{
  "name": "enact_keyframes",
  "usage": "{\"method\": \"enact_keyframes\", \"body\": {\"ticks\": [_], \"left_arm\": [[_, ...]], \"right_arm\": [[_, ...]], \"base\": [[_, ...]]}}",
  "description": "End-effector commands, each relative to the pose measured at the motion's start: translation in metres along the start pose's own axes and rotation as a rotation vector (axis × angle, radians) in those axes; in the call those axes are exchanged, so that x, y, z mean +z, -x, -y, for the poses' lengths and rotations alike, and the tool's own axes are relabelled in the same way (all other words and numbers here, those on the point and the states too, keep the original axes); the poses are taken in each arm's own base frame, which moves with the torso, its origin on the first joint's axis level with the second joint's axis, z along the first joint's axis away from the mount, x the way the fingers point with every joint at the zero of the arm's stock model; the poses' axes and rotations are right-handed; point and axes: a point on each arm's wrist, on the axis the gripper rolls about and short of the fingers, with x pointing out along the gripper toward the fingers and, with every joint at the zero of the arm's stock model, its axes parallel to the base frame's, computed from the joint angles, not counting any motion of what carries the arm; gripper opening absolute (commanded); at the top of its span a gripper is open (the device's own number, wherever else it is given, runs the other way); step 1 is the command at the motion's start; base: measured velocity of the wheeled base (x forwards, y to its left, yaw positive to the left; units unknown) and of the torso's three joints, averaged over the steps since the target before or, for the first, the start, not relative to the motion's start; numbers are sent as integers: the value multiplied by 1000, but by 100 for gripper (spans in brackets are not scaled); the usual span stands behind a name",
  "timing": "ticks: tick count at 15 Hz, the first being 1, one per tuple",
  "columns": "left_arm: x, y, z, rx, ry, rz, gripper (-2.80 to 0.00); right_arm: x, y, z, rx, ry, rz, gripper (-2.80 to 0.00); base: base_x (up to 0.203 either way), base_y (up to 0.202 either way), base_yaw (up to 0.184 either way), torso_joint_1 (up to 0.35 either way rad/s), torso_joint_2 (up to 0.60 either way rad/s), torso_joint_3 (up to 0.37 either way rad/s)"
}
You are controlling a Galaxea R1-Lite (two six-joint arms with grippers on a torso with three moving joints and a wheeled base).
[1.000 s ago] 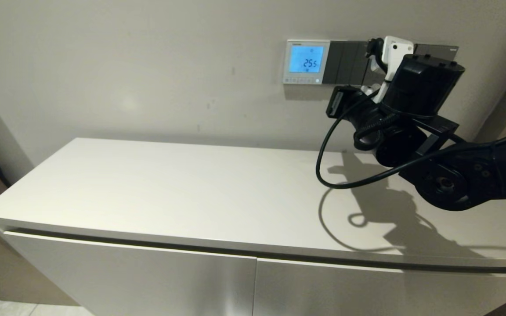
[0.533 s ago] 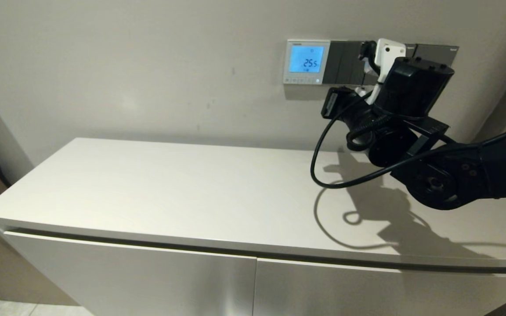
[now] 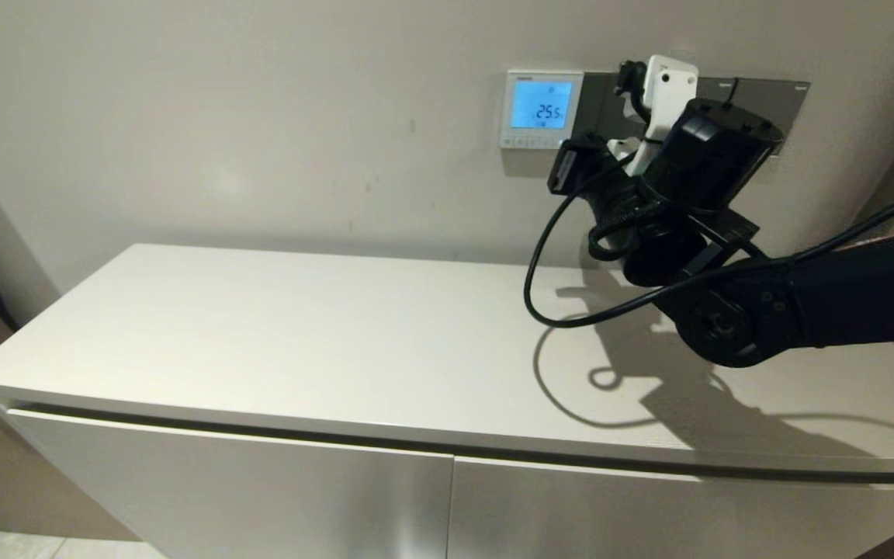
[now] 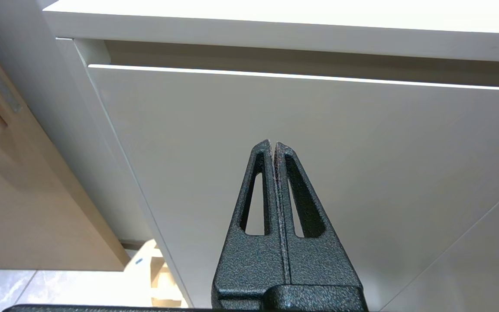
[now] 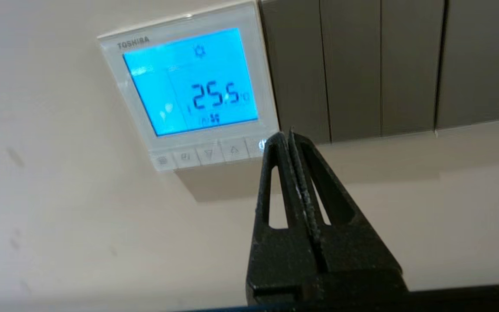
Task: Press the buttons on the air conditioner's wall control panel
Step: Turn off the central air conditioner
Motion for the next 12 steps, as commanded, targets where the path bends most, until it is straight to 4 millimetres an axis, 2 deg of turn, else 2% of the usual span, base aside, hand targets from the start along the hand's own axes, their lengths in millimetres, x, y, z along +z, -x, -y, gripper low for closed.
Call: {"method": "enact_keyframes", "body": {"ticks": [1,12], "left_arm": [[0,0,0,0,0,-2,-280],[0,0,0,0,0,0,-280]], "right_arm": [[-12,-3,-5,2,11,0,-280],[-21,-7,-3,-6,21,-9,-280]], "base": [[0,0,0,0,0,0],[0,0,0,0,0,0]]}}
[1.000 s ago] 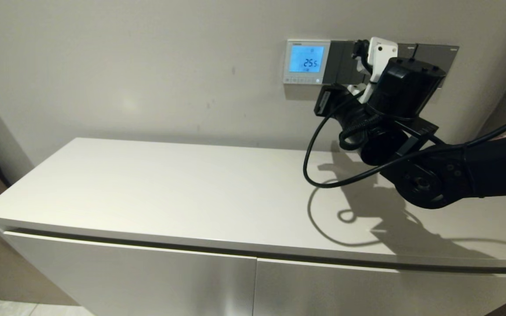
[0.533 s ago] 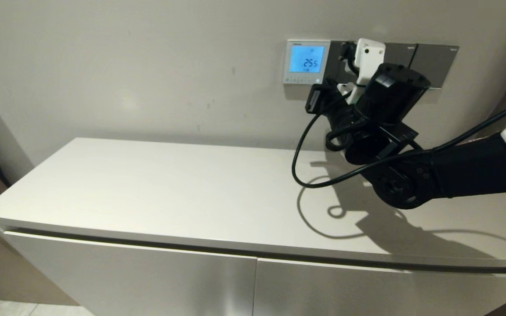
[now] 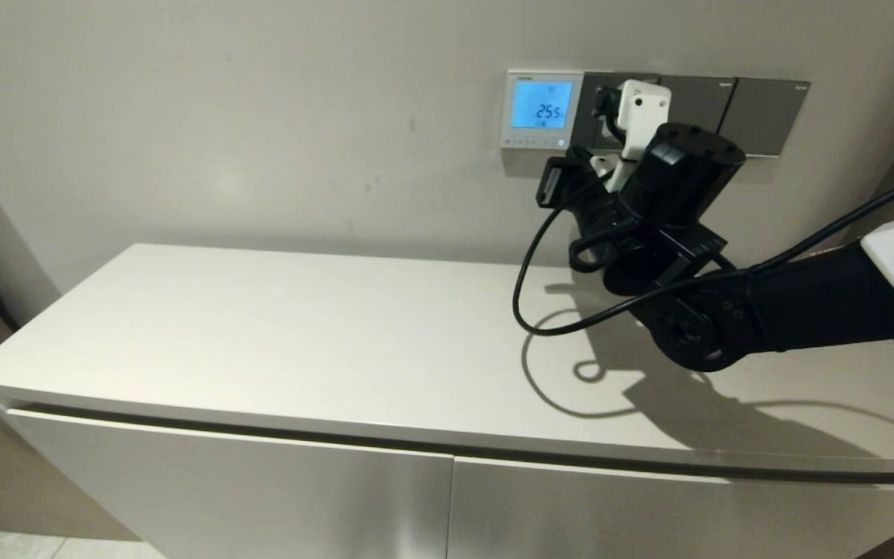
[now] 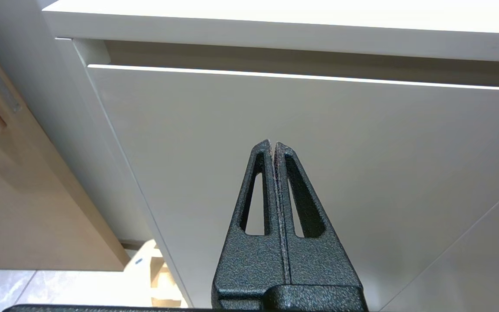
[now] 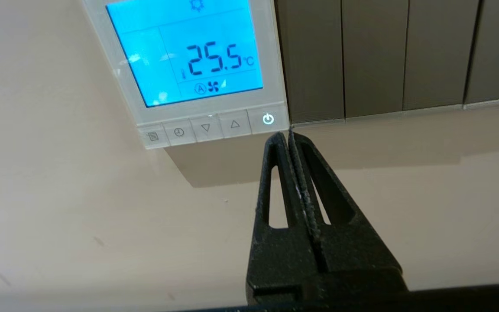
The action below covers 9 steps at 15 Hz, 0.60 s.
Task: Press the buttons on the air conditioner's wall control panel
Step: Turn off the central air conditioner
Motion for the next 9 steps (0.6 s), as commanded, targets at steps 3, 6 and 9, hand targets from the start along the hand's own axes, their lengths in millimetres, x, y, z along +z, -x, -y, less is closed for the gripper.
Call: {"method": "enact_keyframes", "body": {"ticks": [3,6,9], "left_arm": [[0,0,0,0,0,-1,-280],[0,0,0,0,0,-2,-280],[0,0,0,0,0,-1,-280]], "right_arm": [[-5,-3,0,-8,3,0,-280],[-3,-6,0,-9,-1,8,-280],[-4,-7,-1,-8,-3,11,-280]], "base": [[0,0,0,0,0,0],[0,0,0,0,0,0],[0,0,0,0,0,0]]}}
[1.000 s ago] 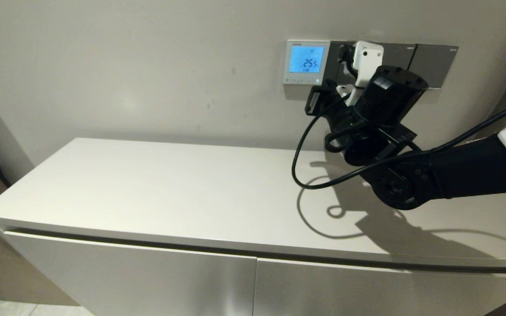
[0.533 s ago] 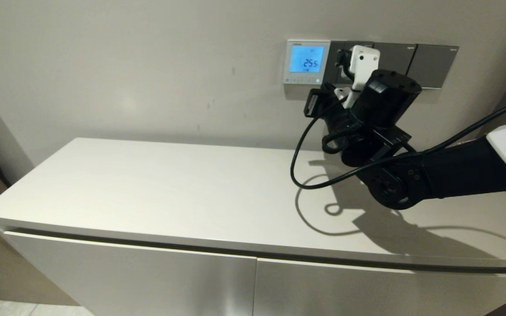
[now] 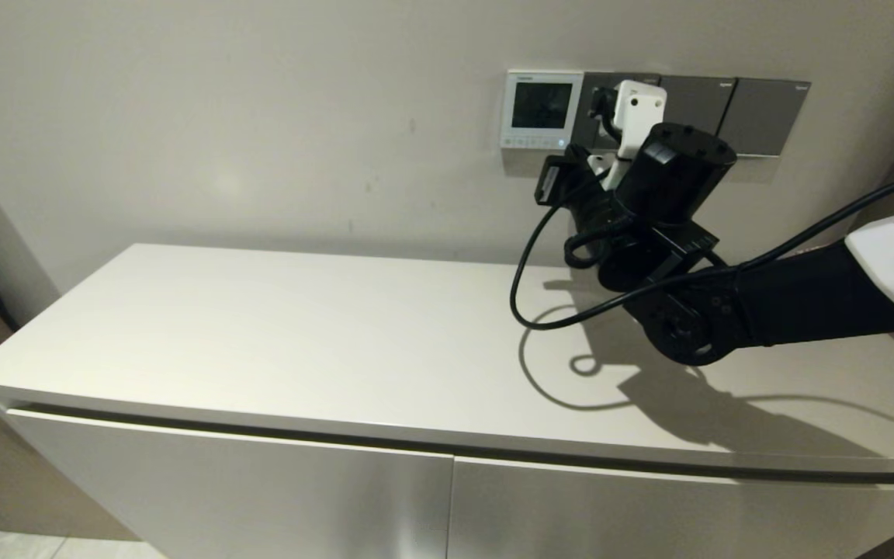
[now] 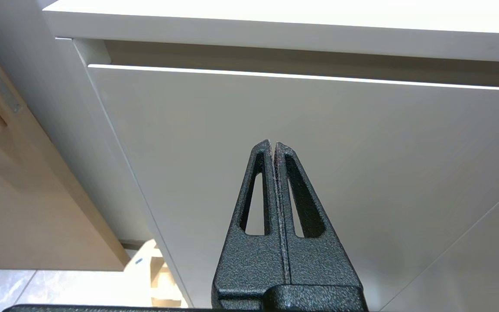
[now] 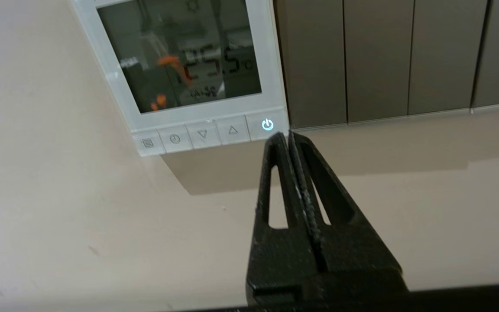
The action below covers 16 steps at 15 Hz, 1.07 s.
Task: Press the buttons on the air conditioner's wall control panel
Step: Turn off the central air conditioner
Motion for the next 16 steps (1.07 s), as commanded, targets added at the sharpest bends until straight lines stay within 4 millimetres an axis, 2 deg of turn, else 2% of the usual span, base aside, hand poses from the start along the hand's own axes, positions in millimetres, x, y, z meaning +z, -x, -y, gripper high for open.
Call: {"method": "enact_keyframes", "body": {"ticks": [1,8,16], "left_arm": [[0,0,0,0,0,0,-280],[0,0,0,0,0,0,-280],[0,0,0,0,0,0,-280]], "right_arm": [[-2,-2,-1,-5,-1,4,-280],[-14,-16,3,-29,8,8,-280],[-4,-14,-1,-22,-18,47,-280]], "base": [[0,0,0,0,0,0],[0,0,0,0,0,0],[0,0,0,0,0,0]]}}
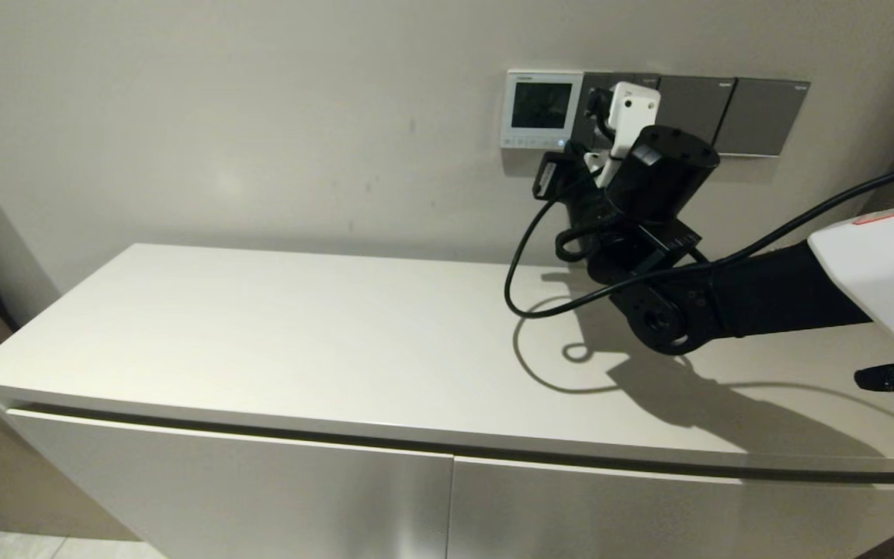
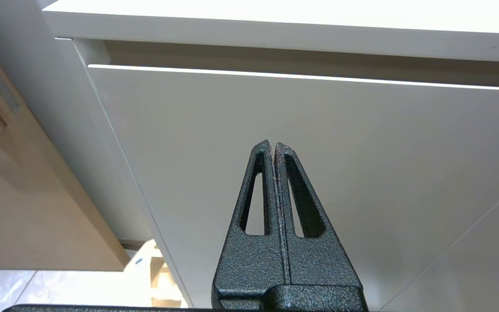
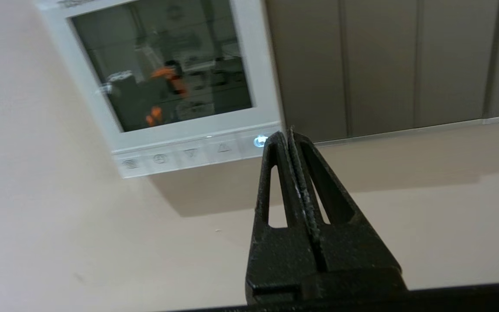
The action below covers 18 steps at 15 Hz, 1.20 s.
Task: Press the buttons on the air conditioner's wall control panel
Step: Turn off the central air conditioner
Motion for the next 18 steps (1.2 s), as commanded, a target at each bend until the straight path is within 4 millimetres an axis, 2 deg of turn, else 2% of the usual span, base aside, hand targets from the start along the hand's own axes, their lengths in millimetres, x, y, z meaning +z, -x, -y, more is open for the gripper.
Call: {"method": "enact_keyframes", "body": {"ticks": [1,6,11,18], "left_arm": [[0,0,0,0,0,-2,-280],[0,0,0,0,0,0,-280],[0,0,0,0,0,0,-280],[0,0,0,0,0,0,-280]], "right_arm": [[4,1,-2,1,-8,11,-280],[2,-2,-3,2,-9,14,-280],[-11,-7,-5,-2,-2,3,-280],[-7,-4,-5,1,-5,7,-280]], "base": [[0,0,0,0,0,0],[0,0,0,0,0,0],[0,0,0,0,0,0],[0,0,0,0,0,0]]}}
